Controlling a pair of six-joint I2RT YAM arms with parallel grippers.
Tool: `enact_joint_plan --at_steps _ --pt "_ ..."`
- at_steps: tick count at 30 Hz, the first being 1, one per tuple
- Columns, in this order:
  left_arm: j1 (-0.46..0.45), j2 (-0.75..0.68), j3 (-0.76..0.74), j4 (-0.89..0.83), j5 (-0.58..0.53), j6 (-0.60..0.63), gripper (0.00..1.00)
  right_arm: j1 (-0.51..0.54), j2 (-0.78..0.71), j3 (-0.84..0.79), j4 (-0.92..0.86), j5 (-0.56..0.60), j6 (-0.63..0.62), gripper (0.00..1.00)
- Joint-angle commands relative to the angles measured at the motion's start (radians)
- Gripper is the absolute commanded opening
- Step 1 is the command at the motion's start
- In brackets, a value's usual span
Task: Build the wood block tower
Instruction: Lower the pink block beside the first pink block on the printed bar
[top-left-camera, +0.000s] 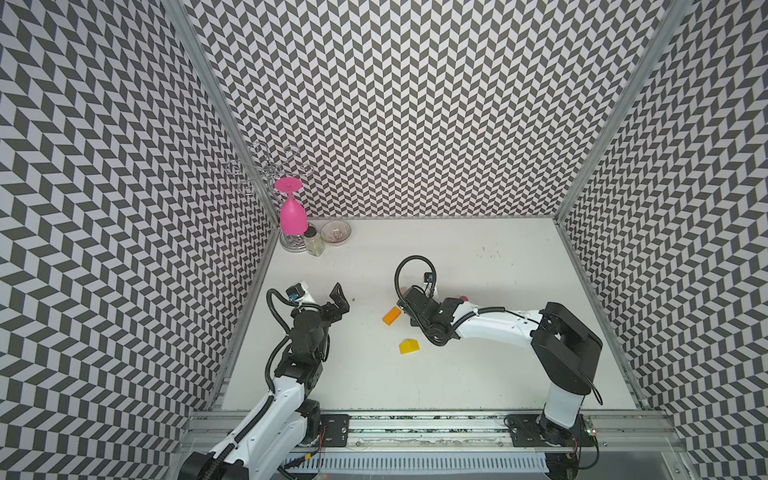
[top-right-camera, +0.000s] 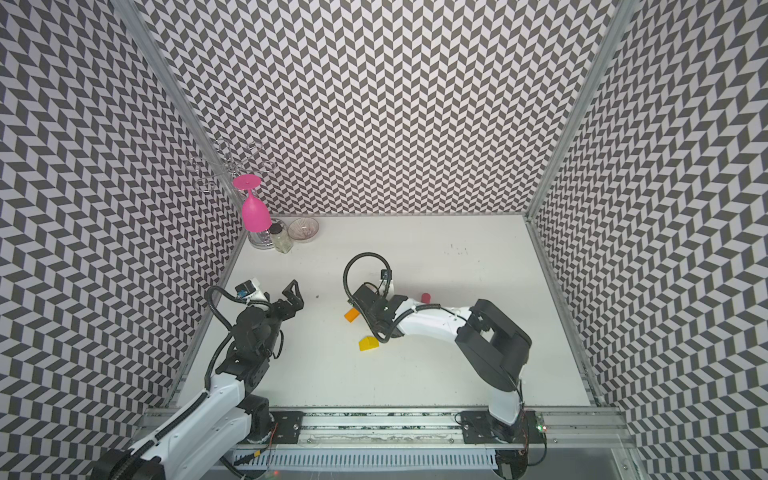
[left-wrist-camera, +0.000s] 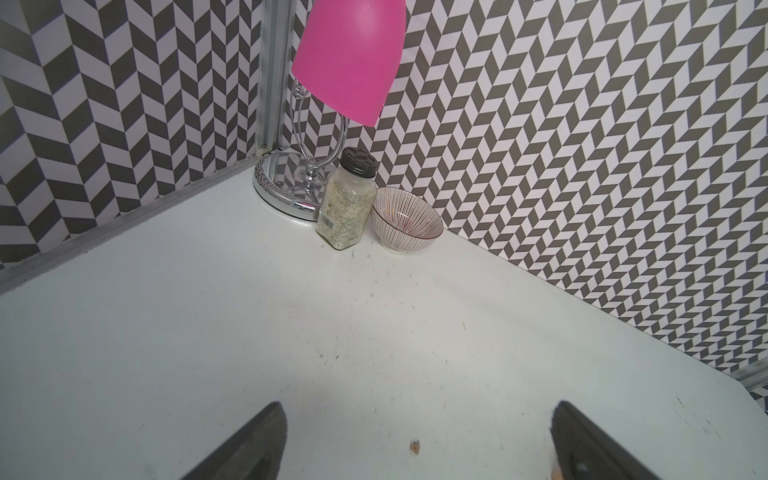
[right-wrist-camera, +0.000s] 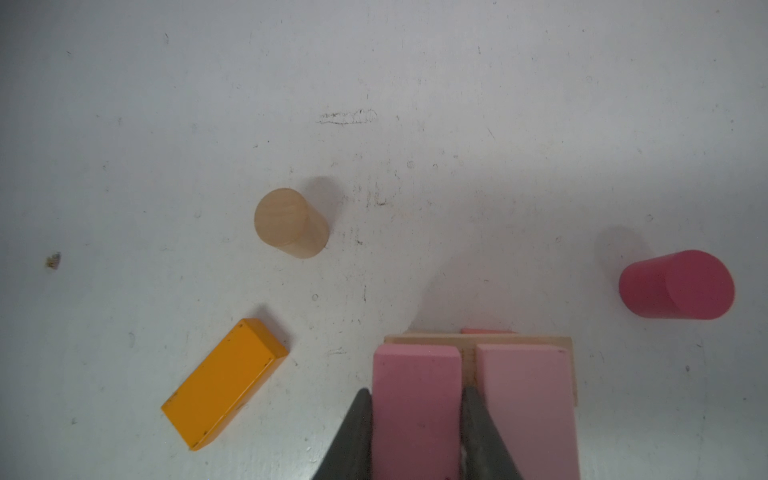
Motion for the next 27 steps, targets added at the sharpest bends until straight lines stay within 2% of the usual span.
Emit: enact_joint_plan --at_steps 1,23,27 --pt "0.005 -0.006 -0.01 0.023 -0.001 0.0 1.0 -0.005 -0.006 -0.017 0.026 0.011 0.006 0.09" --pt "0.005 -0.007 -0.012 0.025 0.002 0.0 1.0 -0.035 -0.004 -0.003 0.029 0.003 -0.008 0.1" --pt "0.005 -0.008 -0.012 0.025 0.002 -0.001 1.0 -0.035 0.0 0.0 0.041 -0.017 -0.019 0.2"
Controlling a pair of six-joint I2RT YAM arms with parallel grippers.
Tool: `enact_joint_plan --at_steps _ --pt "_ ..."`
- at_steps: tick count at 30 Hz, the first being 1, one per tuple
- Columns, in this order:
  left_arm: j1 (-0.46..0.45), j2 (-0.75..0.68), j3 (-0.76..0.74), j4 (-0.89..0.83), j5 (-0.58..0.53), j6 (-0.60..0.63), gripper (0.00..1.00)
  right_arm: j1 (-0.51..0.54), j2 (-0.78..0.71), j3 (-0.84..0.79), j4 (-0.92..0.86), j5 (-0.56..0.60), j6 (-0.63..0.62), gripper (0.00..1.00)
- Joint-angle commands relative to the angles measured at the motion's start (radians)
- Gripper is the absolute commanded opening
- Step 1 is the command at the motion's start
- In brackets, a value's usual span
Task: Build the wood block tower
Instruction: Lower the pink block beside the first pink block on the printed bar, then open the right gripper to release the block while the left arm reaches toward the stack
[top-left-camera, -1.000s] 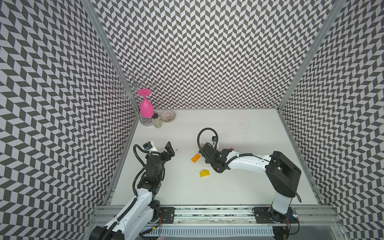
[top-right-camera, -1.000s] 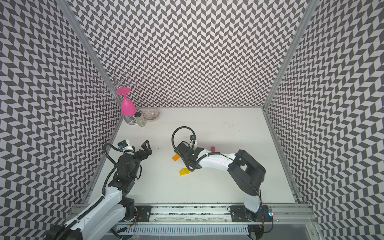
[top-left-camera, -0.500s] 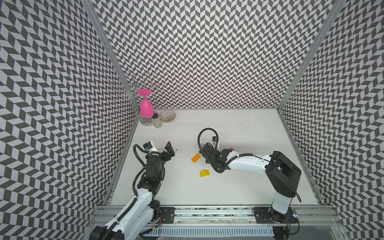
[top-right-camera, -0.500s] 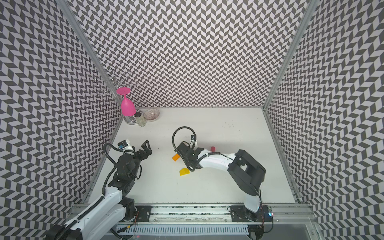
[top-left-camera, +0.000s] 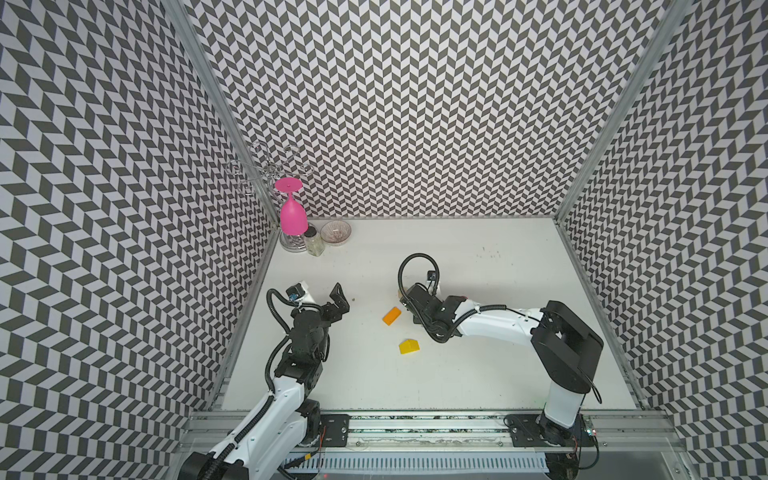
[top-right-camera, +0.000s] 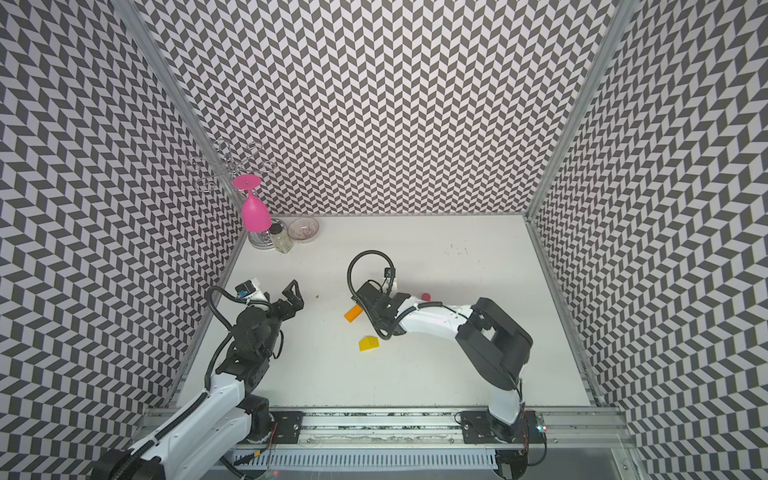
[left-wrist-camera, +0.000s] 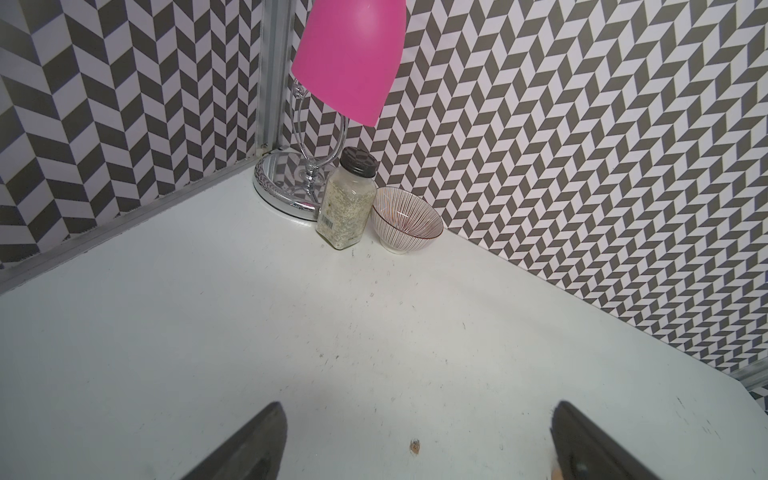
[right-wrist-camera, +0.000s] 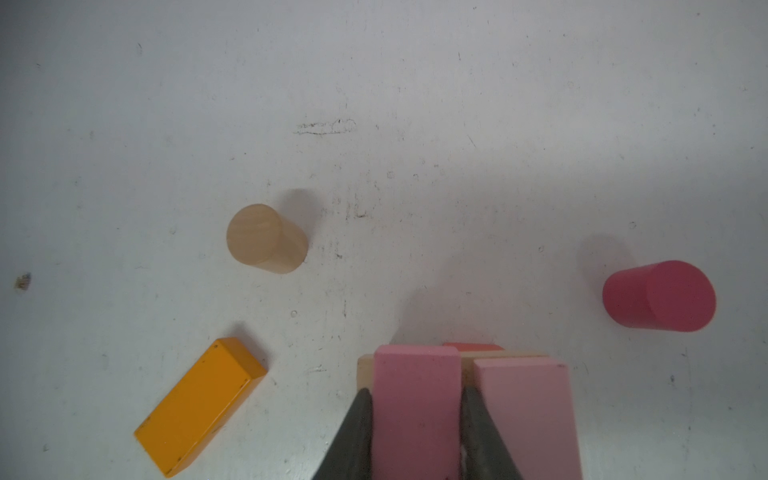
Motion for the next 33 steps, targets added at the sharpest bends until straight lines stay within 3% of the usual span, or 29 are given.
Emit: enact_joint_plan --at_steps 1,17,24,30,33 --pt "0.005 -0.008 -0.011 0.025 0.002 0.0 1.0 -0.005 0.0 0.011 0.033 -0.013 -0.012 0.22" --pt "0.005 -0.008 -0.012 0.025 0.003 0.0 1.0 -0.005 -0.055 0.018 0.013 -0.011 -0.025 0.37" --pt "0.006 -0.008 -0.011 0.026 0.005 0.0 1.0 -0.004 -0.099 0.015 -0.004 -0.001 -0.026 0.38" --pt "0.006 0.007 -0.004 0.022 0.026 0.005 1.0 -0.005 -0.221 -0.038 -0.015 0.056 -0.025 0.38" --pt "0.004 0.023 0.054 -0.098 0.125 -0.028 1.0 -0.018 -0.309 -0.118 0.019 0.084 -0.034 0.38"
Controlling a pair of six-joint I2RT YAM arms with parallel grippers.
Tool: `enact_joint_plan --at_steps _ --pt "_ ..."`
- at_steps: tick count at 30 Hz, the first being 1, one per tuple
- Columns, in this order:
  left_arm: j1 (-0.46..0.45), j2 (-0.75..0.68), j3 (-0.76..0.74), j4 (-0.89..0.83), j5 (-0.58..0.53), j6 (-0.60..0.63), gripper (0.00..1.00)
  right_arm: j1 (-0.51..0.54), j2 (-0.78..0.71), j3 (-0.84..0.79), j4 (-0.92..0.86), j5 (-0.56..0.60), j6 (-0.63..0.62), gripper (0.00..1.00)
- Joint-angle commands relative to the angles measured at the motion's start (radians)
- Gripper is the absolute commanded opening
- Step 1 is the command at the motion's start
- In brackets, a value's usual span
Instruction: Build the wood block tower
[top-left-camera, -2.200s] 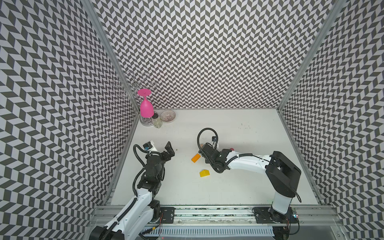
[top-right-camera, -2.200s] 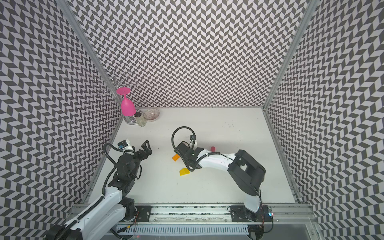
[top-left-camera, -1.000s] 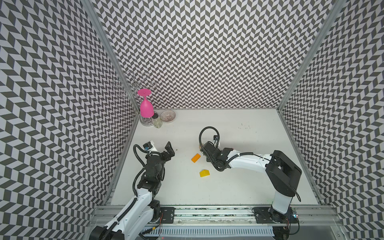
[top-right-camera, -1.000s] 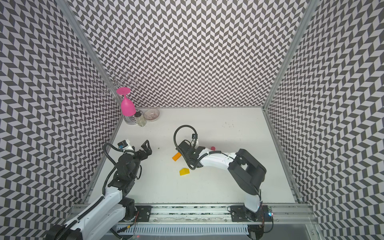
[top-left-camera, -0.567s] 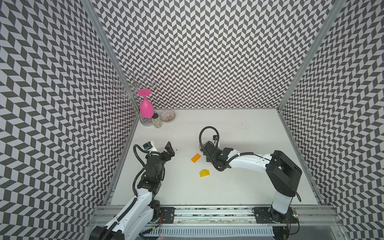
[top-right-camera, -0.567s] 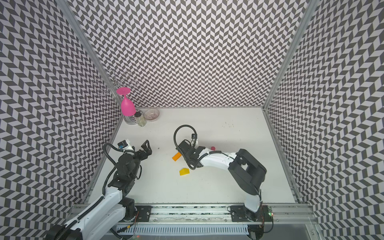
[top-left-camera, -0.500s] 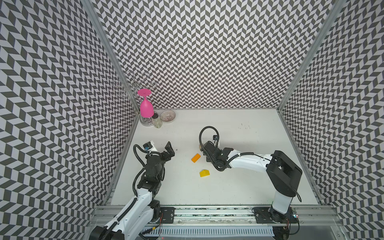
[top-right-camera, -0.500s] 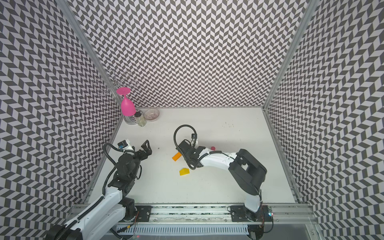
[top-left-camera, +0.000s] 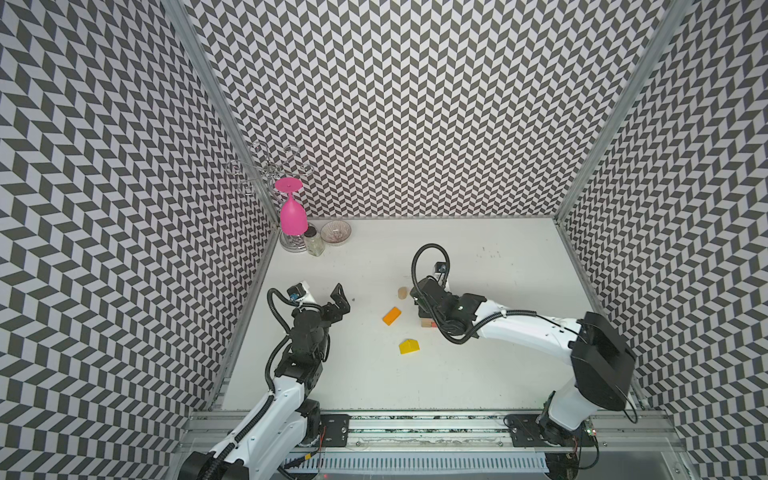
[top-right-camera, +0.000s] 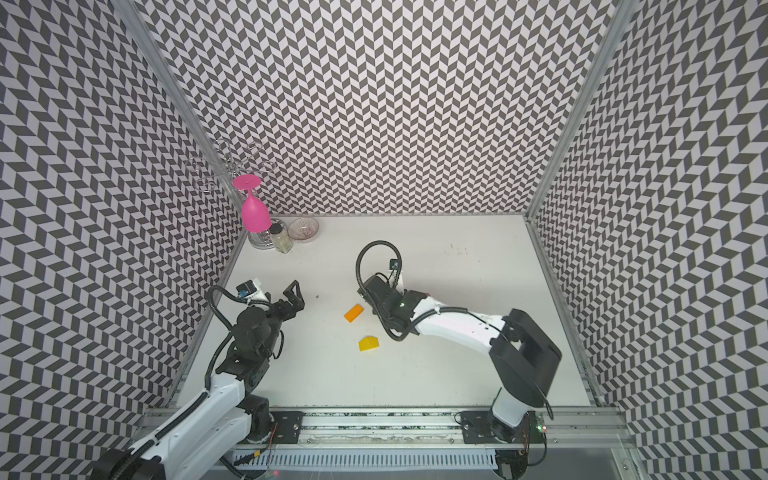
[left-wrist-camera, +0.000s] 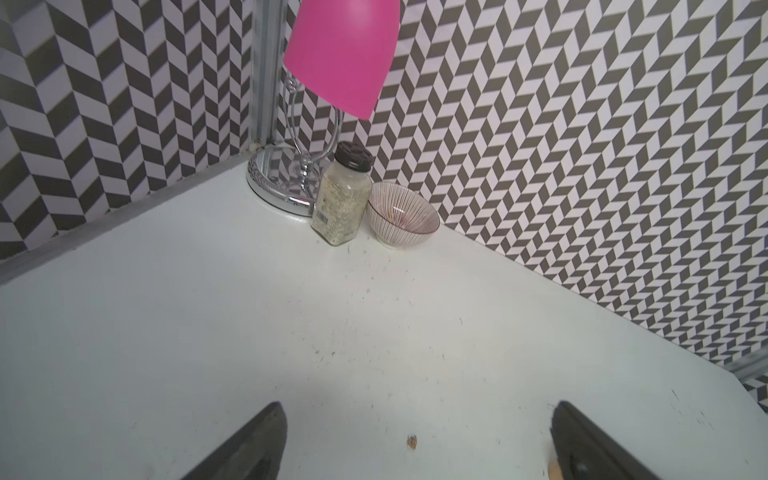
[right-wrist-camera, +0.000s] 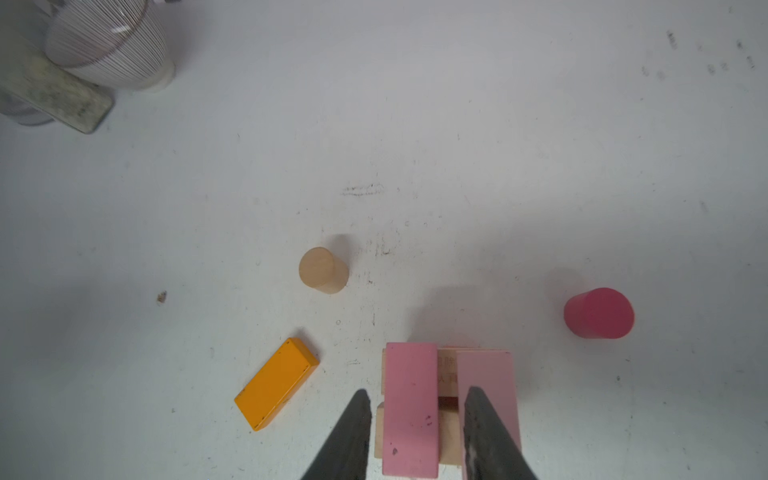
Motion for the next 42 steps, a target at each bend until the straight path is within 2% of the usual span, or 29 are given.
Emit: enact_joint_plan --at_steps 1,2,4,8,12,19,25,34,42 --pt "-0.004 0.016 0.044 -0.068 0.154 -0.024 1.0 -0.022 -0.111 -0.081 0.044 0.063 -0.014 0.38" --pt "-0.015 0.018 0.035 -0.054 0.213 -0.027 1.0 -0.033 -0.136 -0.115 0.066 0.068 -0.022 0.38" --pt "-0.063 0.025 0.021 -0.048 0.252 -0.044 1.0 -0.055 -0.187 -0.197 0.124 0.075 -0.044 0.38" --pt "-0.237 0.082 0.035 -0.044 0.162 -0.042 1.0 -0.134 -0.247 -0.325 0.207 0.014 -0.069 0.38" --pt "-0.332 0.206 0.106 -0.068 0.122 -0.029 1.0 -0.189 -0.242 -0.384 0.266 -0.051 -0.095 0.38" --pt "-0.406 0.41 0.23 -0.101 0.109 -0.005 1.0 -0.227 -0.174 -0.361 0.27 -0.14 -0.135 0.37" --pt "-0.475 0.514 0.297 -0.117 0.055 0.004 1.0 -0.228 -0.121 -0.341 0.287 -0.2 -0.157 0.33" --pt "-0.488 0.545 0.321 -0.129 0.043 0.019 1.0 -0.227 -0.103 -0.343 0.328 -0.295 -0.174 0.32" --pt "-0.505 0.557 0.325 -0.115 0.054 0.028 1.0 -0.216 -0.093 -0.333 0.336 -0.318 -0.175 0.32"
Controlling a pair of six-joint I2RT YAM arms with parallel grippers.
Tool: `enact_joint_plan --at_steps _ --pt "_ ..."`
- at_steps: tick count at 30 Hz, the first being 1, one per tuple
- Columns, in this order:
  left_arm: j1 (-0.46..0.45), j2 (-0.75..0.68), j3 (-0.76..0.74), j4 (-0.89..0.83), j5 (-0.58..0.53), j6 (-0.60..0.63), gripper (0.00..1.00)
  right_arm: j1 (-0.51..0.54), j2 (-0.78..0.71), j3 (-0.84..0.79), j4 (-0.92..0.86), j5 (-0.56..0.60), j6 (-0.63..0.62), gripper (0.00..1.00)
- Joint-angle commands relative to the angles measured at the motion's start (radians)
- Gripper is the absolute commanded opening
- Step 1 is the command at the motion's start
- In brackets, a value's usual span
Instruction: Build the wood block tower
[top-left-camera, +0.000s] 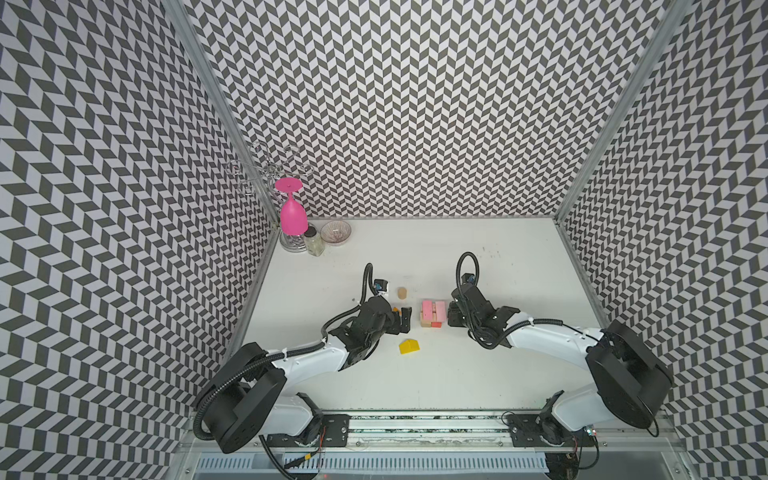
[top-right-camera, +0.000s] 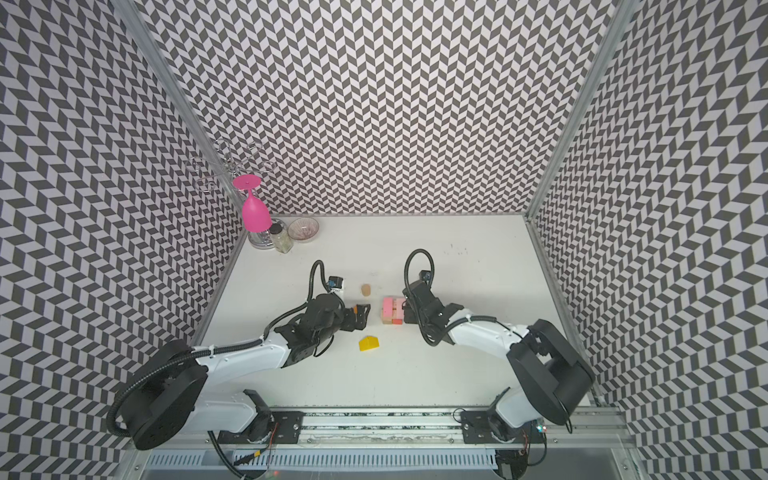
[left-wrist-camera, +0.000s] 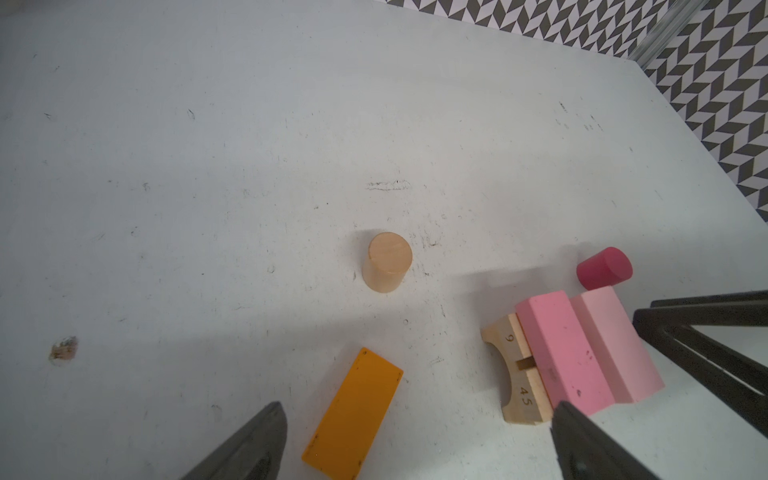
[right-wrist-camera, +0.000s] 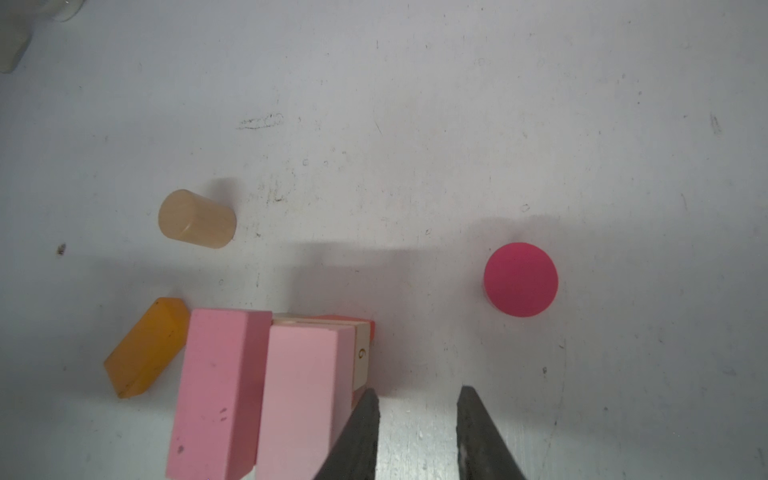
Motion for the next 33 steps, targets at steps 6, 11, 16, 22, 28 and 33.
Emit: enact_joint_plan --at_steps 6,11,16,22,28,33 --pt "-0.018 0.059 0.057 0.007 0.003 0.018 1.0 0.01 0.03 0.036 0.047 -0.019 -0.008 0.31" --pt "-0.024 0.085 0.069 0.013 0.003 0.018 1.0 0.013 0.044 0.046 0.049 -0.027 -0.009 0.31" --pt "-0.028 0.108 0.077 0.016 0.005 0.02 1.0 0.022 0.058 0.056 0.053 -0.034 -0.006 0.31" --pt "-0.031 0.128 0.087 0.018 0.005 0.026 1.0 0.035 0.077 0.073 0.049 -0.03 -0.003 0.3" --pt "-0.034 0.149 0.102 0.017 0.015 0.034 1.0 0.037 0.087 0.082 0.042 -0.022 0.005 0.29" --pt "-0.037 0.174 0.118 0.015 0.022 0.038 1.0 0.037 0.076 0.076 0.035 -0.003 0.012 0.29"
